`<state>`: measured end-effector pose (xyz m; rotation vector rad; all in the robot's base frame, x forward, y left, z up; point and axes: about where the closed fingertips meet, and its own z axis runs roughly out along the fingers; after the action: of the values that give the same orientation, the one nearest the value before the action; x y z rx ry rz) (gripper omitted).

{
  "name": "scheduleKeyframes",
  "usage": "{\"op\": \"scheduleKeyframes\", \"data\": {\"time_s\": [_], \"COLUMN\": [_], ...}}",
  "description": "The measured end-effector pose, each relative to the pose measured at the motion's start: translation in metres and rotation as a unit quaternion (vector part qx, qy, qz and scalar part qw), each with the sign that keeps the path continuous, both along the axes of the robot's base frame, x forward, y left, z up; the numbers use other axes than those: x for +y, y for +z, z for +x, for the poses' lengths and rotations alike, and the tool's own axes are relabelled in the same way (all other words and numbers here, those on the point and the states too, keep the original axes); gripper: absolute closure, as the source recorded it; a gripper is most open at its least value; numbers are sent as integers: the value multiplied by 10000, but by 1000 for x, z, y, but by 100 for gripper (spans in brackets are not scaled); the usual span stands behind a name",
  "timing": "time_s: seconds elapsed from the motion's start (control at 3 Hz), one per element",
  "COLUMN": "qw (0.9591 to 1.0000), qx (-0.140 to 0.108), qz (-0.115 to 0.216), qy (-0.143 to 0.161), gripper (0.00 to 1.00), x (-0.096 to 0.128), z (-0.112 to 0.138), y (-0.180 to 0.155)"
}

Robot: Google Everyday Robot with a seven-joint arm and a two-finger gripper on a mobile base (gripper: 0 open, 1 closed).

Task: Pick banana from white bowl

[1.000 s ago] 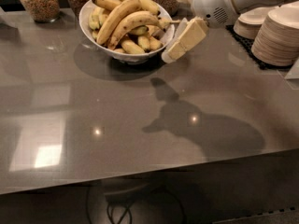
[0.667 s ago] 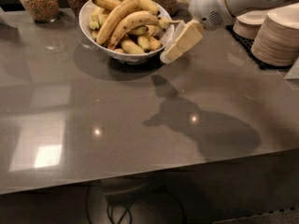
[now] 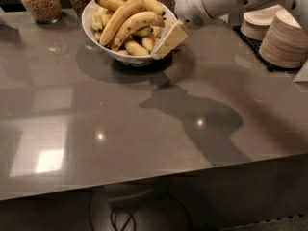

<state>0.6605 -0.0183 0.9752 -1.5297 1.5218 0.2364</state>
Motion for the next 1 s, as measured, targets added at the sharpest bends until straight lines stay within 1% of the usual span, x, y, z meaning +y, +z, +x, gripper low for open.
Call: {"op": "scheduleKeyframes", "data": {"time_s": [0.33, 0.67, 1.0], "qw": [9999, 9997, 9995], "qx": [-154, -239, -273], "qz": [1, 26, 64], "qy": [41, 77, 108], "gripper": [19, 38, 39], "x": [11, 18, 23], "z": [26, 42, 55], "y": [-1, 0, 0]}}
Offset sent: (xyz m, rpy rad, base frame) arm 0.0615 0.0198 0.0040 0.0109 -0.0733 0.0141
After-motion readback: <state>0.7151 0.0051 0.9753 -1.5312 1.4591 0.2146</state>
